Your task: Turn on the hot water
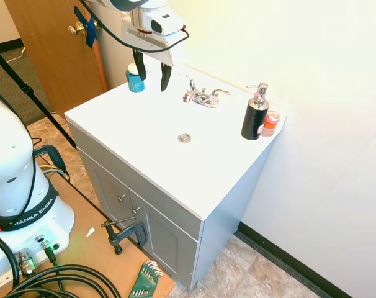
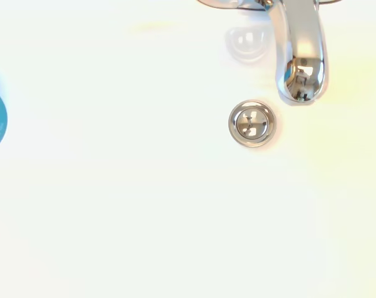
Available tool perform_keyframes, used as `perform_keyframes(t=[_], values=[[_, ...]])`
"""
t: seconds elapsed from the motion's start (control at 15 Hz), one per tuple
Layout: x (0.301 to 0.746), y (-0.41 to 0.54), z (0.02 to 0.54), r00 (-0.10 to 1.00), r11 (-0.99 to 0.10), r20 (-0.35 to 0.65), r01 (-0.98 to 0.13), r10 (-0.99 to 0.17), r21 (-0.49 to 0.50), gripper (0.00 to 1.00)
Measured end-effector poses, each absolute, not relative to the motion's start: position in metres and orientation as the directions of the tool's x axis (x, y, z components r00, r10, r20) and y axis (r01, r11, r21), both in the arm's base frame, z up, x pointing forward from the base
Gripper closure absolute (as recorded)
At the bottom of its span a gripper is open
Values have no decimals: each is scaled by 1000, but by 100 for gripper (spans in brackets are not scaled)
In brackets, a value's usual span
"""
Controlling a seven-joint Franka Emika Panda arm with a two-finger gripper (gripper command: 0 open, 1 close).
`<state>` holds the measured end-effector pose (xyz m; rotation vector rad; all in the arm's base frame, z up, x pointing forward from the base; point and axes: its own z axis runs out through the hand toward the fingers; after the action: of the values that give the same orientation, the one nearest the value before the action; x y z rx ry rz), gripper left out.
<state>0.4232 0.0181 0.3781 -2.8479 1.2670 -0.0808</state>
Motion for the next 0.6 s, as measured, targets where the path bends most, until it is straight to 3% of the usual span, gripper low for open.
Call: perform_keyframes(t=[0.2, 0.6], values=[[426, 17, 377, 663, -666, 75, -745, -745, -33, 0], [490, 56, 352, 585, -625, 305, -779, -752, -46, 0]])
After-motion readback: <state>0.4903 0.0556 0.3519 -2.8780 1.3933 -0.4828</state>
